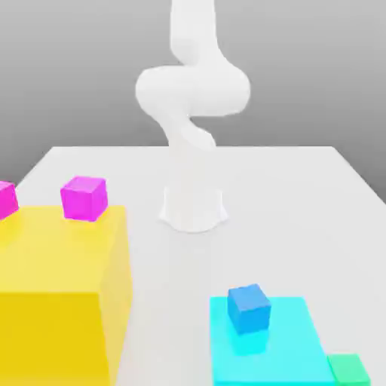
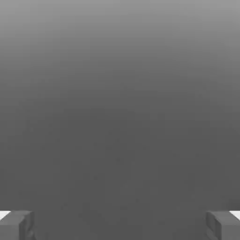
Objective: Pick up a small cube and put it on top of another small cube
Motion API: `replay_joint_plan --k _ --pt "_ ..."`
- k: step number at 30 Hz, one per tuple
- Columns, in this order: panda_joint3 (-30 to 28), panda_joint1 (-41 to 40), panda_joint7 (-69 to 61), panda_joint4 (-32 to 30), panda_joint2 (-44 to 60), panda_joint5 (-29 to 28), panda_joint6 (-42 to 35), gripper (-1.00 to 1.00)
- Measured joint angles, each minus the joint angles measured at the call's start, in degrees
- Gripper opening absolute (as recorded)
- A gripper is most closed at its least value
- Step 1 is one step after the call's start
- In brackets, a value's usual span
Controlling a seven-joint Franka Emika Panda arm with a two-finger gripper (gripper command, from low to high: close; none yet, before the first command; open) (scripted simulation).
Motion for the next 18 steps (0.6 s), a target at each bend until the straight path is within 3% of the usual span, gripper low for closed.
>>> replay_joint_plan --k 10,18 --pt "-5.8 13.2 -26.3 1.5 21.3 8.8 4.5 0.00" --pt "-4.9 19.0 -45.4 2.6 37.9 13.7 8.2 0.00"
